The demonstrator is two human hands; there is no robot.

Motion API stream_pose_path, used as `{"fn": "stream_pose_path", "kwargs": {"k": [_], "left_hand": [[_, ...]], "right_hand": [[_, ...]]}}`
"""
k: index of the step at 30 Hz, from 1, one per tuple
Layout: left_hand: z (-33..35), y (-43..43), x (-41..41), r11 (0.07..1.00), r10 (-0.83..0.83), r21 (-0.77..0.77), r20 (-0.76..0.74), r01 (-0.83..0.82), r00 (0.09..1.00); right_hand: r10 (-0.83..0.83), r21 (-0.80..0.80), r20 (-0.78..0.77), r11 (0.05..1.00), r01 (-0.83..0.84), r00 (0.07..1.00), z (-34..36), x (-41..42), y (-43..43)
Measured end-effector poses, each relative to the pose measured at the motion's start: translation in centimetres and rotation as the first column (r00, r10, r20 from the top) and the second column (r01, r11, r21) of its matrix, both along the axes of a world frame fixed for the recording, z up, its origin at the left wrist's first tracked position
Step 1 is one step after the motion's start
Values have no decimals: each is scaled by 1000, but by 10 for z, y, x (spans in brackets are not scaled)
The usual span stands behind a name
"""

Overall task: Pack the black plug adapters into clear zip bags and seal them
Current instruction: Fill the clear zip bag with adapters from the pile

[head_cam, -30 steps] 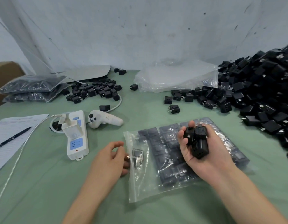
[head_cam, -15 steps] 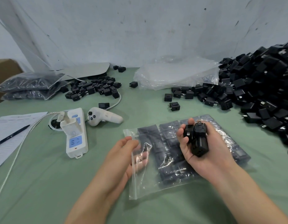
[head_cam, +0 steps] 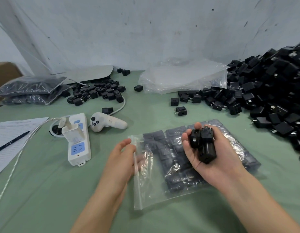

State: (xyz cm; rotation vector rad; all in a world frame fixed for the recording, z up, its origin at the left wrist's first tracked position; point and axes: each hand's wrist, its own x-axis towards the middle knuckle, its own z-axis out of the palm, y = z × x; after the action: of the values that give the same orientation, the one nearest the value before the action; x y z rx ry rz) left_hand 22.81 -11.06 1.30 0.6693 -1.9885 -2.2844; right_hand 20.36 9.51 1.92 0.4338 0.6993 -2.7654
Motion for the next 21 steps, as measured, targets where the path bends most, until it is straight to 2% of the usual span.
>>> {"fn": "stream_pose_path", "kwargs": {"k": [1,3,4,5,7,10,13,17,21], "left_hand": [[-2,-2,1,987,35,-156,-31,-39,999],[-3,-4,3,882,75,-448,-172,-146,982],[-2,-4,4,829,70,-522,-260,-202,963],[0,-3,5,807,42,-545,-331,-227,943],[5,7,9,825,-77,-539,-404,-169,911],[8,33,16,825,-309,-565,-393,37,866],[2,56,21,759,-427,-639,-345,124,836],[-2,69,20,679,-469,-717,-262,155,843],[0,71,18,744,-381,-653,-247,137,891]], "right_hand": [[2,0,-6,1000,-2,1000,0,0,0],[13,-5,-23,1000,-13,1000,-1,0,1],[20,-12,-29,1000,-20,999,-1,0,1],[26,-18,-31,999,-26,999,-1,0,0],[42,-22,-33,999,-43,999,0,0,-3],[87,-26,-48,996,-88,995,3,0,-11],[125,5,-53,992,-125,991,2,1,-18],[165,15,-64,986,-165,984,-4,1,-24],[184,20,-33,983,-184,982,-3,1,-25]]}}
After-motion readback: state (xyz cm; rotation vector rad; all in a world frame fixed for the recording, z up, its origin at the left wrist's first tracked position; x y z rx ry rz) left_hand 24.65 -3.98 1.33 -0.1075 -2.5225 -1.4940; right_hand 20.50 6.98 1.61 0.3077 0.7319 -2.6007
